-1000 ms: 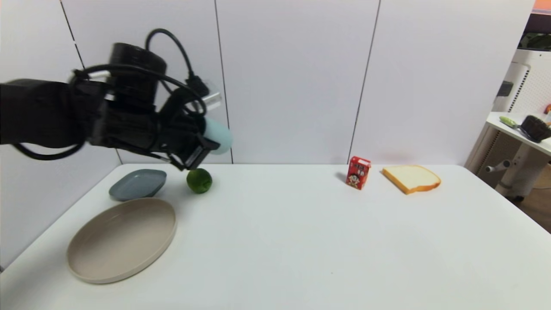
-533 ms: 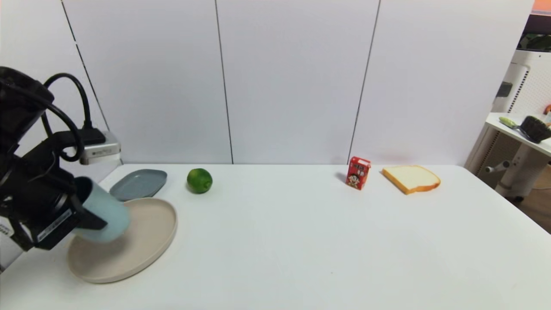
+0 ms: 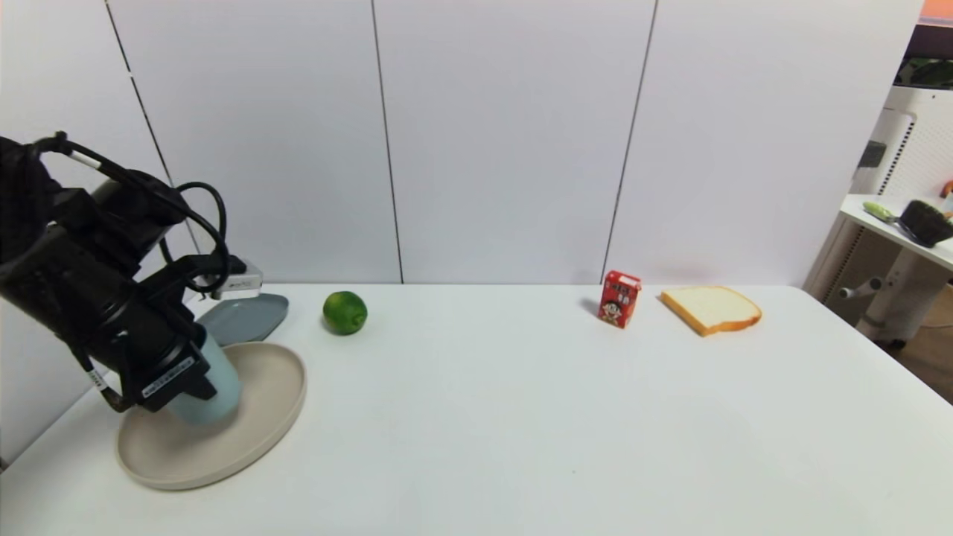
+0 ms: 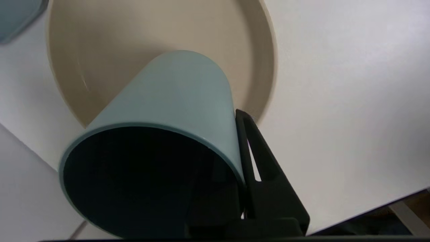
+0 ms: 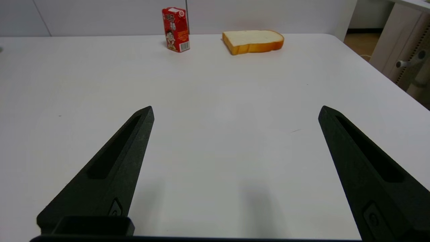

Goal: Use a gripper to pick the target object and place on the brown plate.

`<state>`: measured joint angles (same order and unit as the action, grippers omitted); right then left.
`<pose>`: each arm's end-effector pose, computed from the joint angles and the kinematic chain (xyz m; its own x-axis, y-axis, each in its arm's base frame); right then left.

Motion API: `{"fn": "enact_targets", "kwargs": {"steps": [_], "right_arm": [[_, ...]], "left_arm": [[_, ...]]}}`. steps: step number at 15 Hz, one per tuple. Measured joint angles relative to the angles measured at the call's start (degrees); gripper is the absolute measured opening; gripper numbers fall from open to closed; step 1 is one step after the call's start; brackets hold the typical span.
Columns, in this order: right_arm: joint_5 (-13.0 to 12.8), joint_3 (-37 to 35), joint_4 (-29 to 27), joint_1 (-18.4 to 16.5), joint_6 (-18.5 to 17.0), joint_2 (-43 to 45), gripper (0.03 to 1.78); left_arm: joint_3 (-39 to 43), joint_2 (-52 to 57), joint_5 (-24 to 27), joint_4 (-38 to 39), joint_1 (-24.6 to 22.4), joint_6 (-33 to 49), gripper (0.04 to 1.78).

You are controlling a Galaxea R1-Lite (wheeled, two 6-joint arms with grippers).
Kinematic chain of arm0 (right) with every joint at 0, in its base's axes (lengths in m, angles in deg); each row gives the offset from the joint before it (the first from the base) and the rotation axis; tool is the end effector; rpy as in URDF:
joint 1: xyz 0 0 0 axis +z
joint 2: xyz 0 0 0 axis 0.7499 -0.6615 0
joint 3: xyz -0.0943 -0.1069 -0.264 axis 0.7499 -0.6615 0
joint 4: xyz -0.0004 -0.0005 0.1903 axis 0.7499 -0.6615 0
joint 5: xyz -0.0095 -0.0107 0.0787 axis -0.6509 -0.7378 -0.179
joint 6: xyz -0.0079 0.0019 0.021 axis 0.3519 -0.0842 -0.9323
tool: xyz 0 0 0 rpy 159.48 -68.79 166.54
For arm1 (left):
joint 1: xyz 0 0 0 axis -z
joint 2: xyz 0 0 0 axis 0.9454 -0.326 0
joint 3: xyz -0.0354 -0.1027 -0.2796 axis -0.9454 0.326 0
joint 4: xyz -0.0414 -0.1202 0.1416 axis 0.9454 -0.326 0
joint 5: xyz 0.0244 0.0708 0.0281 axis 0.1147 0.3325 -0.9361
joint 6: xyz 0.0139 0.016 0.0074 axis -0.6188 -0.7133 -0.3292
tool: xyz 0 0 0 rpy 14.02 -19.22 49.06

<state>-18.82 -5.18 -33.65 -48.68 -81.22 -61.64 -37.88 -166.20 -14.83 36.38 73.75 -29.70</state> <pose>-0.0228 0.0000 0.0752 1.0000 -0.0048 -0.0027 0.0048 1.0000 0.0061 0.2610 -0.0150 0.2124 0.3130 -0.1164 -0.9426 0.6236 0.7738 0.1115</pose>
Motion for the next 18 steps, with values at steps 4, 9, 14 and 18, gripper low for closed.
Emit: {"fn": "enact_targets", "kwargs": {"steps": [4, 9, 14, 18], "right_arm": [[-0.02, 0.0, 0.0, 0.0, 0.0, 0.0, 1.69], [-0.02, 0.0, 0.0, 0.0, 0.0, 0.0, 1.69], [0.0, 0.0, -0.02, 0.0, 0.02, 0.0, 1.69], [0.0, 0.0, 0.0, 0.0, 0.02, 0.0, 1.69]], "left_arm": [[-0.72, -4.08, 0.06, 0.49, -0.09, -0.39, 0.21], [-0.78, -5.44, 0.34, 0.52, -0.41, -0.37, 0.91], [-1.57, -2.84, 0.3, 1.12, -0.41, -0.23, 1.3], [-3.04, 6.13, 0.3, 1.51, -0.41, 2.58, 1.46]]}}
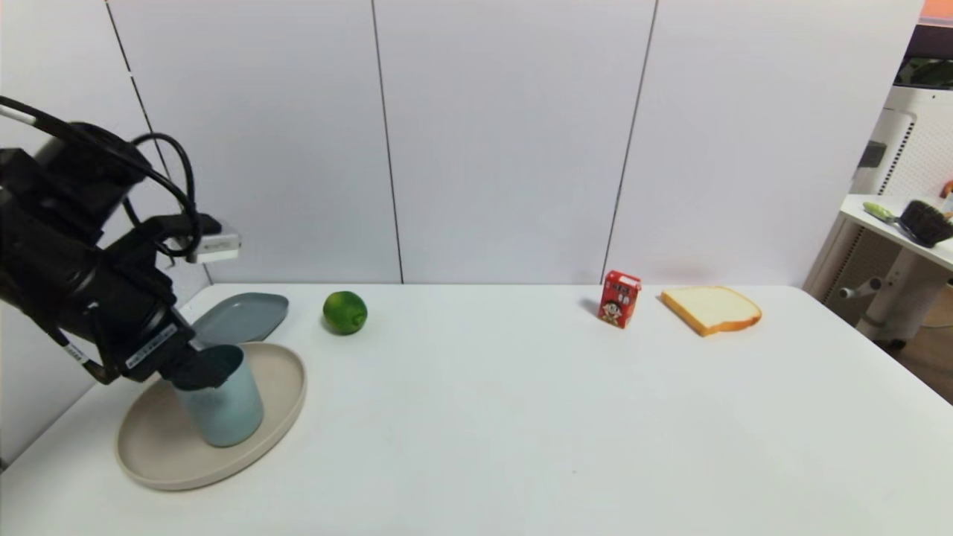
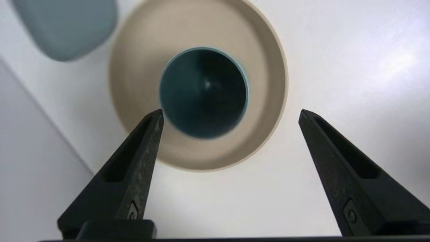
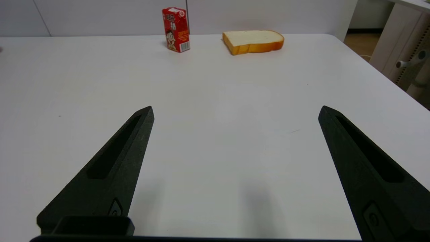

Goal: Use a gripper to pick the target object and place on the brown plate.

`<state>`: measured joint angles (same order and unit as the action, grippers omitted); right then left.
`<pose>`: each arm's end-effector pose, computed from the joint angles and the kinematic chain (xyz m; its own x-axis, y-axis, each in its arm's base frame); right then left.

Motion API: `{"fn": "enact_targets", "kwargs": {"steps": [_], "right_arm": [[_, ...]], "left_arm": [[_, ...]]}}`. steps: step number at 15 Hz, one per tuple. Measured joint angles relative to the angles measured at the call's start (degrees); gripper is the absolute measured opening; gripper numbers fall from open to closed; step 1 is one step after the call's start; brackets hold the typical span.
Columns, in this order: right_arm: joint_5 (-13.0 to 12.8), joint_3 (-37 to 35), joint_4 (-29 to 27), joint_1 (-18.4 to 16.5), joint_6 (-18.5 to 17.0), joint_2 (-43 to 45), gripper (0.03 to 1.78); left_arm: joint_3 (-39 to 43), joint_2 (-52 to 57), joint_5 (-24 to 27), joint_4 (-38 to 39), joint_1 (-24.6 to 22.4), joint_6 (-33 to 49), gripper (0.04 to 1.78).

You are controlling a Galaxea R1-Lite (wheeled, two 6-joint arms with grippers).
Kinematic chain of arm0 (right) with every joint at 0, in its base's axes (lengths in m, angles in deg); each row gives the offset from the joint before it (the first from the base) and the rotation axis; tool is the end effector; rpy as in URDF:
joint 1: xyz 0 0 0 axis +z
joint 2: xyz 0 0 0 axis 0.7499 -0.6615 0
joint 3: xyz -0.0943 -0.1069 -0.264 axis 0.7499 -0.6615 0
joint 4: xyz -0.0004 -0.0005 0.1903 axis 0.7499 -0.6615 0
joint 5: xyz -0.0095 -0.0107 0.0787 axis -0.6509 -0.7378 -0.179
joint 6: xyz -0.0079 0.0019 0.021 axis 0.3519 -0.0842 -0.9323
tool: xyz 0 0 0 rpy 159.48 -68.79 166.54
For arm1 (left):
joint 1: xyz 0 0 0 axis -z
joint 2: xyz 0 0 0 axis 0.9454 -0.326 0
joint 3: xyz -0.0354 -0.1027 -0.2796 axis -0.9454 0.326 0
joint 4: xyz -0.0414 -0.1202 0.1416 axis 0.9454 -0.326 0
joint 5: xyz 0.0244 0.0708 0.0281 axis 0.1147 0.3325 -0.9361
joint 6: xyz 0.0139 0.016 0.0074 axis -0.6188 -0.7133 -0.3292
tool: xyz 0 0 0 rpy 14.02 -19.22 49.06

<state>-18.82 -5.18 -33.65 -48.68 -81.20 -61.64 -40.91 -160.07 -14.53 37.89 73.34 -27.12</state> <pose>-0.0228 0.0000 0.0752 1.0000 -0.0048 -0.0027 0.0048 1.0000 0.0058 0.2422 -0.0125 0.2527 0.4822 -0.1264 -0.8669 0.5596 0.8058 0.1938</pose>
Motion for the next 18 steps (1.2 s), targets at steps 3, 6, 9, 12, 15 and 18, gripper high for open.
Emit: {"fn": "enact_targets", "kwargs": {"steps": [3, 6, 9, 12, 15, 18], "right_arm": [[0.0, 0.0, -0.02, 0.0, -0.02, 0.0, 1.69], [0.0, 0.0, -0.02, 0.0, 0.0, 0.0, 1.69], [-0.02, 0.0, -0.02, 0.0, -0.02, 0.0, 1.69], [0.0, 0.0, -0.02, 0.0, 0.0, 0.0, 1.69], [0.02, 0.0, 0.0, 0.0, -0.02, 0.0, 1.69], [0.0, 0.0, 0.0, 0.0, -0.02, 0.0, 1.69]], "left_arm": [[2.86, 10.48, 0.0, 3.78, -0.09, 3.73, 1.53], [18.14, 22.2, 0.04, 16.9, -0.13, 9.44, 1.59], [41.66, 33.02, -0.05, 35.78, -0.28, 14.25, 1.63], [65.28, 44.23, 0.0, 55.67, -1.29, 17.62, 1.65], [76.93, 59.51, -0.07, 63.44, -2.34, 20.2, 1.67], [79.41, 75.73, -1.79, 54.93, -2.58, 22.19, 1.67]]}}
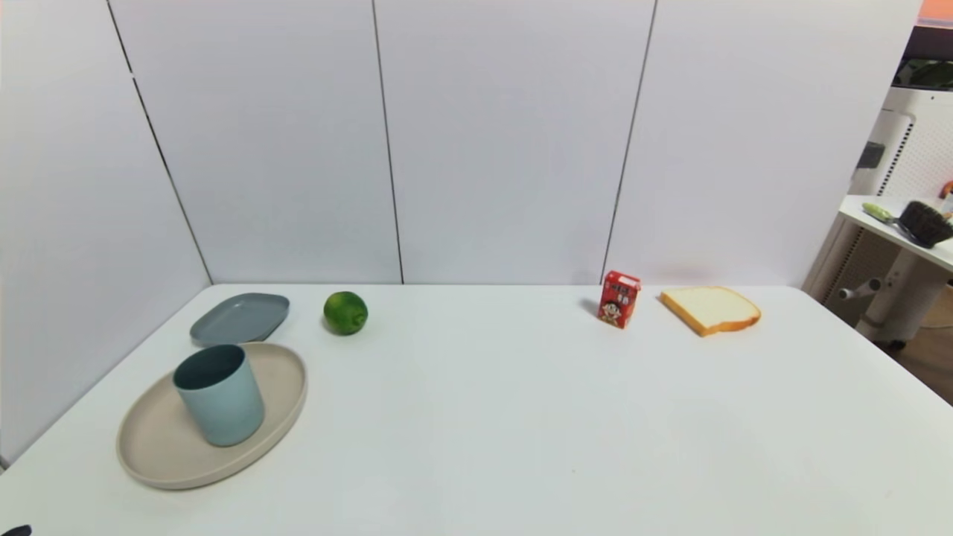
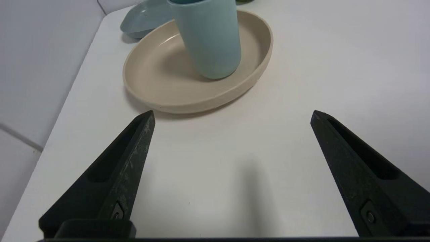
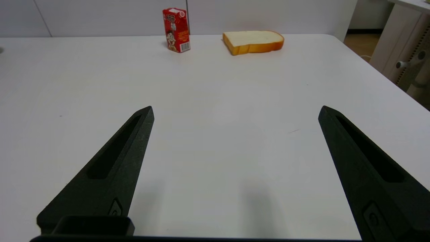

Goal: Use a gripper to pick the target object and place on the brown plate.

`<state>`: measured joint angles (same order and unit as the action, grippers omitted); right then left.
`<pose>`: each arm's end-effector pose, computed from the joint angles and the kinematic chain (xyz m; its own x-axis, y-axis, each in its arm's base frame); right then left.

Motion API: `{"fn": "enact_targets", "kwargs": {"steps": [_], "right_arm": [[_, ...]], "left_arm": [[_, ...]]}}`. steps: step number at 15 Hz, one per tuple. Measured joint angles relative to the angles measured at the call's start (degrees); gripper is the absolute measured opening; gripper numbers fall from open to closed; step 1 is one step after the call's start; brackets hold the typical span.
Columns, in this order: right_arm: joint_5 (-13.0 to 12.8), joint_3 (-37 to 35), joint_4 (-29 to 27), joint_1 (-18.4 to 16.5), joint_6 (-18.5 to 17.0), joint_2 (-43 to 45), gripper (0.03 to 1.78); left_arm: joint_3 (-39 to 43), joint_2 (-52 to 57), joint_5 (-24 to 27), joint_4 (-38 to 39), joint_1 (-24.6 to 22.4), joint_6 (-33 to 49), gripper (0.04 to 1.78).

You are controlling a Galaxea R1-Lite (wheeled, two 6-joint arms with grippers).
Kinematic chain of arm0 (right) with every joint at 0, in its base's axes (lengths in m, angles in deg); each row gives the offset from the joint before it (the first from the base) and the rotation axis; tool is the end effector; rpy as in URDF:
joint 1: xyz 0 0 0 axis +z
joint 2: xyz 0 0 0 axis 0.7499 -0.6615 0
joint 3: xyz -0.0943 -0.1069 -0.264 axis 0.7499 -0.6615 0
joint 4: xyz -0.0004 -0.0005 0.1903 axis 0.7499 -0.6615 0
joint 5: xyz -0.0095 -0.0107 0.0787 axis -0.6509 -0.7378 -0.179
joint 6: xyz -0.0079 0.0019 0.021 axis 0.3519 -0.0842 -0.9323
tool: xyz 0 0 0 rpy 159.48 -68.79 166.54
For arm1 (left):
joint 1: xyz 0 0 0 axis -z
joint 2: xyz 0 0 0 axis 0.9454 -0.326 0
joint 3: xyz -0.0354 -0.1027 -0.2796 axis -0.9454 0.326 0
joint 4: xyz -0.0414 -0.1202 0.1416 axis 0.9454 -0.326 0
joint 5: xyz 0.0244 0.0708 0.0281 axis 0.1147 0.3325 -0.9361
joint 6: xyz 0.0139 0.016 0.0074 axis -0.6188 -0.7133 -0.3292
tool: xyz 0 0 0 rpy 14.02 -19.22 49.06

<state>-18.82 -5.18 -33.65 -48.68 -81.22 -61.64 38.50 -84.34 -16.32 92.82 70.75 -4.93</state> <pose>-0.0228 0.0000 0.0752 1.0000 -0.0048 -0.0027 0.0048 1.0000 0.0061 0.0000 -0.0017 0.0938 0.9840 -0.0714 -0.1633 0.1013 0.9779 0.1830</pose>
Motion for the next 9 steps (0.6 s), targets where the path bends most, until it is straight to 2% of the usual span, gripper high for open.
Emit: {"fn": "enact_targets", "kwargs": {"steps": [4, 9], "right_arm": [[0.0, 0.0, 0.0, 0.0, -0.02, 0.0, 1.69], [-0.02, 0.0, 0.0, 0.0, 0.02, 0.0, 1.69]], "left_arm": [[1.02, 12.48, -2.63, -4.78, -0.02, 8.91, 1.69], [1.19, 15.46, -4.24, -4.78, -0.02, 11.92, 1.69]]}}
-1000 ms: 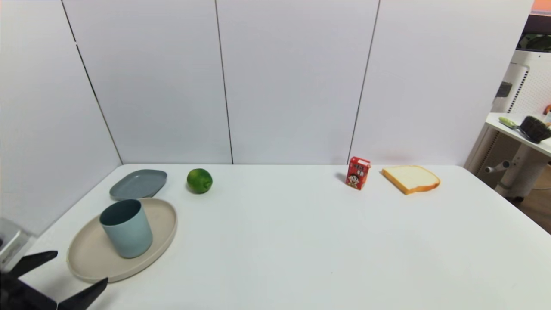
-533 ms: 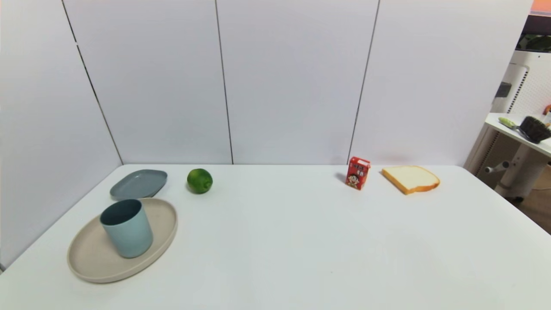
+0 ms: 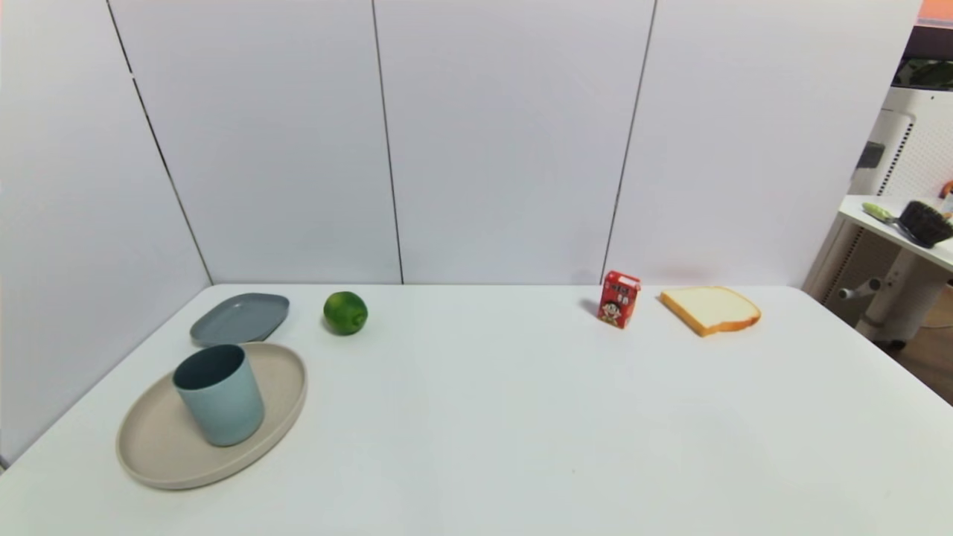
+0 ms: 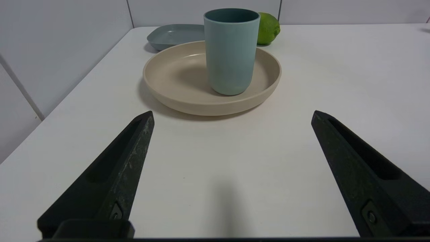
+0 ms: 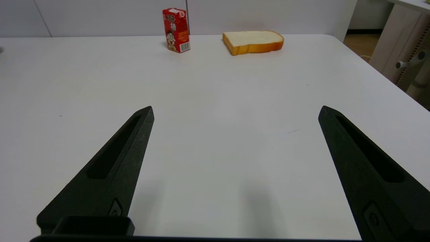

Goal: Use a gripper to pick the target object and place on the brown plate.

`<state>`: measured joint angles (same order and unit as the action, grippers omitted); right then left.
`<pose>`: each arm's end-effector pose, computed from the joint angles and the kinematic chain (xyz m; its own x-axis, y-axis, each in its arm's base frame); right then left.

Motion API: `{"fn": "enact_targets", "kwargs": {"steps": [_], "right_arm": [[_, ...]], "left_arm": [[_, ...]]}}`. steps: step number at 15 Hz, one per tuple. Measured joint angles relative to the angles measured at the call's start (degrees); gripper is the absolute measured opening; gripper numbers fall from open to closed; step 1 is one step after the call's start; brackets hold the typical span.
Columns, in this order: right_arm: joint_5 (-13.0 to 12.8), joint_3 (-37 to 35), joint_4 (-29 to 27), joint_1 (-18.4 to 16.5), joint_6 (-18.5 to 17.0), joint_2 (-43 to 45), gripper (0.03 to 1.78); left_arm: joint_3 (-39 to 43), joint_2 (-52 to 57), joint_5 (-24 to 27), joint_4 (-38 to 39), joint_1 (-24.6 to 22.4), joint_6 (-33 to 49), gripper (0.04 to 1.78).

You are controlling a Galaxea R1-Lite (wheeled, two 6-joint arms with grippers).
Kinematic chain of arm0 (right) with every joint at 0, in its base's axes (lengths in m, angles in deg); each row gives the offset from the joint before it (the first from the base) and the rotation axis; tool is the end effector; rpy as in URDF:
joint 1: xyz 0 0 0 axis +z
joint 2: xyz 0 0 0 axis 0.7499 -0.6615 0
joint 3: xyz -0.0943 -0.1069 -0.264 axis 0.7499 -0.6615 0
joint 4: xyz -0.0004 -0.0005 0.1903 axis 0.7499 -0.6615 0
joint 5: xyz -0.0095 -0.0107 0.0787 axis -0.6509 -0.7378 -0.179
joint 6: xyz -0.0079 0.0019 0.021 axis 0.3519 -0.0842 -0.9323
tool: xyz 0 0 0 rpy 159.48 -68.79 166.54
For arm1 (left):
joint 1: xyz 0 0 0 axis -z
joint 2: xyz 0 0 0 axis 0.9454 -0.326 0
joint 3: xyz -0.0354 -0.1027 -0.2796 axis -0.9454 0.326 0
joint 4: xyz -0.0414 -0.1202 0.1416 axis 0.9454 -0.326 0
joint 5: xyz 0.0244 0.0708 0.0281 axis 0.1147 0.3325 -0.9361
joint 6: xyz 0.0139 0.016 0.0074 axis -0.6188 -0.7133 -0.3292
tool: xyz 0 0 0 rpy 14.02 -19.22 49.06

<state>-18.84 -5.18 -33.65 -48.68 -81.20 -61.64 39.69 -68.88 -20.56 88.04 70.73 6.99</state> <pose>-0.0228 0.0000 0.0752 1.0000 -0.0052 -0.0027 0.0052 1.0000 0.0058 -0.0228 -0.0002 0.0761 1.0000 0.0030 0.0011 -0.0029 1.0000 -0.0090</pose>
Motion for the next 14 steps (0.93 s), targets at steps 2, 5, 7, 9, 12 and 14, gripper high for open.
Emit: {"fn": "enact_targets", "kwargs": {"steps": [2, 5, 7, 9, 12, 14], "right_arm": [[0.02, 0.0, -0.02, 0.0, -0.02, 0.0, 1.69], [0.02, 0.0, 0.0, 0.0, -0.07, 0.0, 1.69], [-0.01, 0.0, 0.02, 0.0, -0.05, -0.02, 1.69], [-0.09, 0.0, 0.05, 0.0, 0.26, -0.02, 1.69], [0.02, 0.0, 0.05, 0.0, 0.0, 0.0, 1.69], [0.02, 0.0, 0.05, 0.0, 0.0, -0.02, 1.69]], "left_arm": [[0.0, 0.13, 0.0, 0.0, 0.0, -0.02, 1.69], [-0.02, 0.22, 0.0, 0.0, 0.0, -0.02, 1.69], [-0.02, 0.22, 0.02, 0.01, 0.0, 0.0, 1.69], [-0.02, 0.22, 0.0, 0.0, 0.0, 0.01, 1.69], [-0.02, 0.22, 0.0, 0.0, 0.0, 0.0, 1.69], [-0.02, 0.22, 0.02, 0.0, 0.0, 0.0, 1.69]]}}
